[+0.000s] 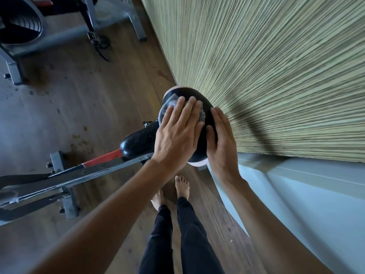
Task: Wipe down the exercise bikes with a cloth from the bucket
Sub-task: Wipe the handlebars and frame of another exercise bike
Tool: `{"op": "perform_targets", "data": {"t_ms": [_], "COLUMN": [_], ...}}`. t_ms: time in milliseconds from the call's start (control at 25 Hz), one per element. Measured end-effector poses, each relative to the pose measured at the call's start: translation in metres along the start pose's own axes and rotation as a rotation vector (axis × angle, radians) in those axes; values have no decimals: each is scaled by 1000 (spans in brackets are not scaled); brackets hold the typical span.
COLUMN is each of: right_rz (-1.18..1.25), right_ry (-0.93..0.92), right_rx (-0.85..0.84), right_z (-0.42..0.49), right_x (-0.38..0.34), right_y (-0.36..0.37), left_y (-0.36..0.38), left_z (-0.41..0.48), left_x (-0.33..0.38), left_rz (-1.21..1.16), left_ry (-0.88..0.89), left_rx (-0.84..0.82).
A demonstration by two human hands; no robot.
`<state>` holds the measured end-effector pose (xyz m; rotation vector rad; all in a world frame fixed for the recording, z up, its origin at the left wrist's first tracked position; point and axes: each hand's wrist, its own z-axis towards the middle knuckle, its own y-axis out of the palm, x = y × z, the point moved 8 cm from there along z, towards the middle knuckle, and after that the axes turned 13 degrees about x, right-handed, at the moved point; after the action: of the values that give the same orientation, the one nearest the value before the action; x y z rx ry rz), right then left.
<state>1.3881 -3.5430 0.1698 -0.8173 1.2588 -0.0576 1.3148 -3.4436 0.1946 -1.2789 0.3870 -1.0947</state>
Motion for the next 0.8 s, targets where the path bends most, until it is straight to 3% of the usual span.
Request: {"op": "perform_targets", "data": {"t_ms": [120,320,480,800], "right_rz": [-53,-145,-281,-400], "right_ry": [-52,-230,-316,-392], "right_rx": [53,14,-22,135], "right_z": [2,-22,-30,-35], "right_x": [-6,-39,-51,-51], "right_y": [-5,15,36,41], "left_y": [-4,-26,-42,-54], "left_z": [14,-36,-47,-90], "left_x": [-14,-21,-52,-81], "left_rz": [-3,50,79,-35], "left_ry": [-98,-27,-135,-366], "left_rx": [1,54,97,254]}}
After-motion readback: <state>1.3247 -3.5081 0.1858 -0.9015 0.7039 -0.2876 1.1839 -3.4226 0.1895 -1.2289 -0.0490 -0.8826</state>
